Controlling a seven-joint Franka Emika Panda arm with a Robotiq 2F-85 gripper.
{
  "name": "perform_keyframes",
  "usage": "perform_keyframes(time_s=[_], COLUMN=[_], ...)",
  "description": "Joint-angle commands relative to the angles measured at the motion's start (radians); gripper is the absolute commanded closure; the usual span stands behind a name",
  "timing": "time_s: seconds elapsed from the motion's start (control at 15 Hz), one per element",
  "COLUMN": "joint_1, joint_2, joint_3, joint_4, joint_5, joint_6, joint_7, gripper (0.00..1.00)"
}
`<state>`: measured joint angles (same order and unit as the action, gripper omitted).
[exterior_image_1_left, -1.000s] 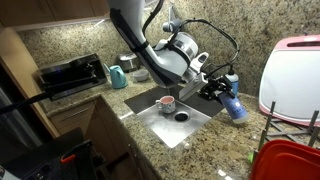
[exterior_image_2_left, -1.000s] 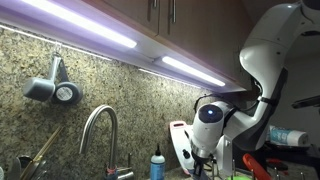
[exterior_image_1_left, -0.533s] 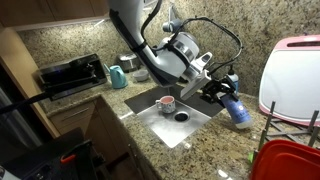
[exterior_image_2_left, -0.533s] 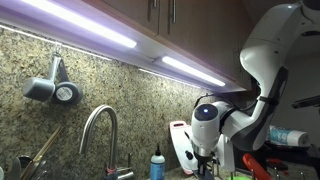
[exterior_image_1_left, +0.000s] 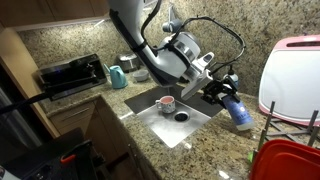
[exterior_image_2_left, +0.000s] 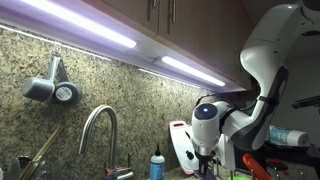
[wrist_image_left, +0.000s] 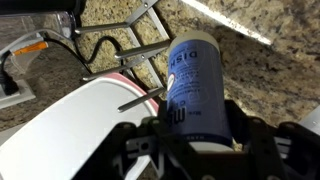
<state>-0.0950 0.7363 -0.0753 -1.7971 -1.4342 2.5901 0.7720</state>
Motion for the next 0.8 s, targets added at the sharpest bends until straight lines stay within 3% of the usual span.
perform_keyframes(time_s=[0.0,0.53,0.73], joint_1=[-0.013,0.039,0.034], joint_2=[-0.047,-0.061,-0.059], joint_3=[-0.002,0.011,0.021], joint_4=[-0.044,-0.061,-0.064], joint_5=[-0.02,-0.162,-0.135], joint_6=[0.111,0.165,0.179], joint_7=[0.041,0.18,0.148], gripper=[0.67,0.67,0.67])
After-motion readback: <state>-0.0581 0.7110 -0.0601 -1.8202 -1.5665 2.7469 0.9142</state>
